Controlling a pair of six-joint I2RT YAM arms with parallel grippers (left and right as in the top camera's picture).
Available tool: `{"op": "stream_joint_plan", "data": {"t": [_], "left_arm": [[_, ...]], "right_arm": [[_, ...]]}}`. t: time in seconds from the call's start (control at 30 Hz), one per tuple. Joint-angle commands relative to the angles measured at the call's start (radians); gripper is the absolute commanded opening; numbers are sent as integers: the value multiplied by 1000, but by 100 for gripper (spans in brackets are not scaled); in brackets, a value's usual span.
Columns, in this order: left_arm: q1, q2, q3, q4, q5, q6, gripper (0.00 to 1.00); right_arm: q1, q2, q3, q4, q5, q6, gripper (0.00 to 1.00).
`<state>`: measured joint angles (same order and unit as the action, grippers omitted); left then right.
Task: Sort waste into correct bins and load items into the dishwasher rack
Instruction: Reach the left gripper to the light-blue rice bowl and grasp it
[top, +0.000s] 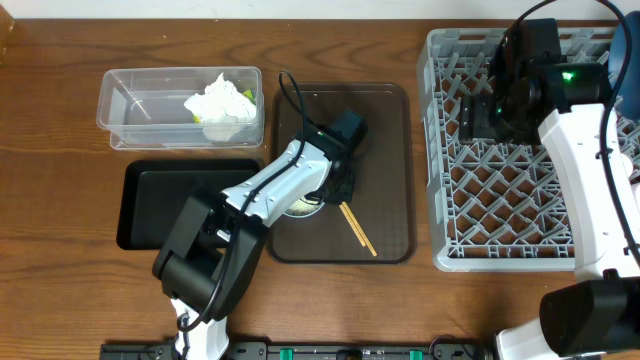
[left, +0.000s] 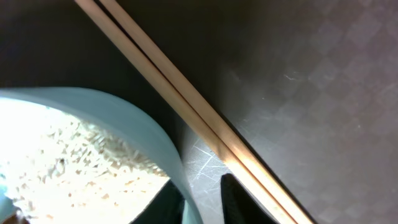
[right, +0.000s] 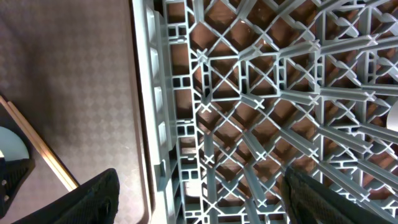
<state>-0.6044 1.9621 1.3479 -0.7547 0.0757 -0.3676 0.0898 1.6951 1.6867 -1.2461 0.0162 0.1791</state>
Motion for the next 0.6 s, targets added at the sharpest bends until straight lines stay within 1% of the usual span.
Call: {"op": "stream_joint_plan", "data": {"t": [0.0, 0.03, 0.1, 0.37, 0.57], "left_arm": [[-4, 11, -3, -2, -5, 3, 19], [-4, 11, -3, -2, -5, 3, 13], [-4, 11, -3, -6, -5, 3, 7], [0, -43, 21, -55, -45, 11, 6], [38, -202, 25, -62, -45, 10, 6]], "right_arm": [[-3, 1, 2, -4, 2, -11, 82], [-3, 1, 2, -5, 3, -12, 82], [-4, 1, 2, -6, 3, -12, 82], [-5, 1, 2, -19, 26, -31, 82], [-5, 1, 2, -23, 65, -31, 82]]}}
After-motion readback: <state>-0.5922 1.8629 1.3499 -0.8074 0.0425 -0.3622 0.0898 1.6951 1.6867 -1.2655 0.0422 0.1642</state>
